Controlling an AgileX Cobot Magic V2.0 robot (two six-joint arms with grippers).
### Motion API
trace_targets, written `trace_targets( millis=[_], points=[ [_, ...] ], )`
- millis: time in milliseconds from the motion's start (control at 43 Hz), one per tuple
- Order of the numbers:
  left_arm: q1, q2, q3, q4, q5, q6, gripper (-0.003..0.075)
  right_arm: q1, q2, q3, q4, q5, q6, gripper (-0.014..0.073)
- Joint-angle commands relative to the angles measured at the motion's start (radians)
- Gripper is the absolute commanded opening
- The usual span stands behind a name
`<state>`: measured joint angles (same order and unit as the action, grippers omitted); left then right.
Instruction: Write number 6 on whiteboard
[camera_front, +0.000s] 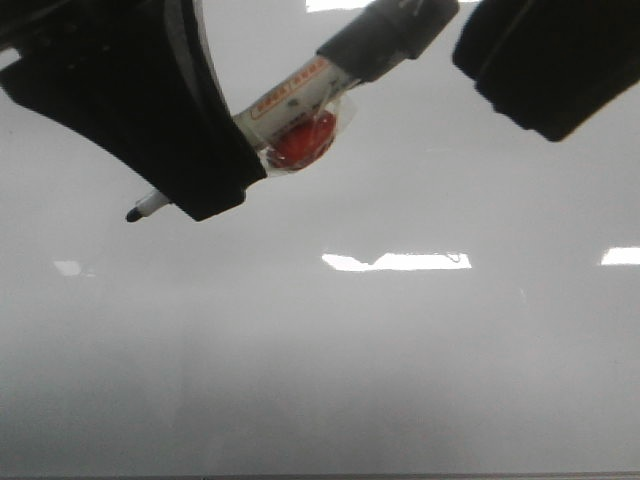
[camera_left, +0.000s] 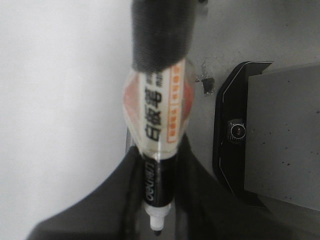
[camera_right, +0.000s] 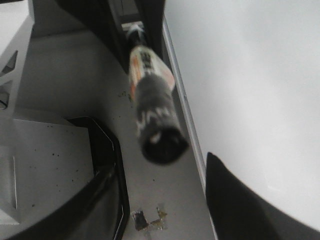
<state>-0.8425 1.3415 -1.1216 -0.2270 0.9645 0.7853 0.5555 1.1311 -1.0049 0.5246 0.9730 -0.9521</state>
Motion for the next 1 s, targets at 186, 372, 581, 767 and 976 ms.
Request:
trace_targets(
  millis=[186, 372, 581, 767, 976],
  points=[
    [-0.012, -0.022, -0.034, -0.025, -0.049, 0.001, -0.002, 0.07, 0.062, -0.09, 0.1, -0.05, -0.036, 0.0414],
    [-0.012, -0.022, -0.034, -0.025, -0.049, 0.001, -0.002, 0.074, 0.069, -0.09, 0.125, -0.058, -0.036, 0.0414],
    [-0.012, -0.022, -0.034, -0.025, -0.049, 0.001, -0.002, 0.072, 0.069, -0.09, 0.126, -0.062, -0.035, 0.029],
    [-0.012, -0.022, -0.034, -0.025, -0.053, 0.001, -0.0001, 0.072, 0.069, -0.09, 0.126, -0.061, -0.035, 0.0069],
    [-0.01, -0.029, -0.037, -0.023, -0.09, -0.008, 0.0305, 0.072, 0.069, -0.09, 0.126, -0.061, -0.03, -0.0066]
  ],
)
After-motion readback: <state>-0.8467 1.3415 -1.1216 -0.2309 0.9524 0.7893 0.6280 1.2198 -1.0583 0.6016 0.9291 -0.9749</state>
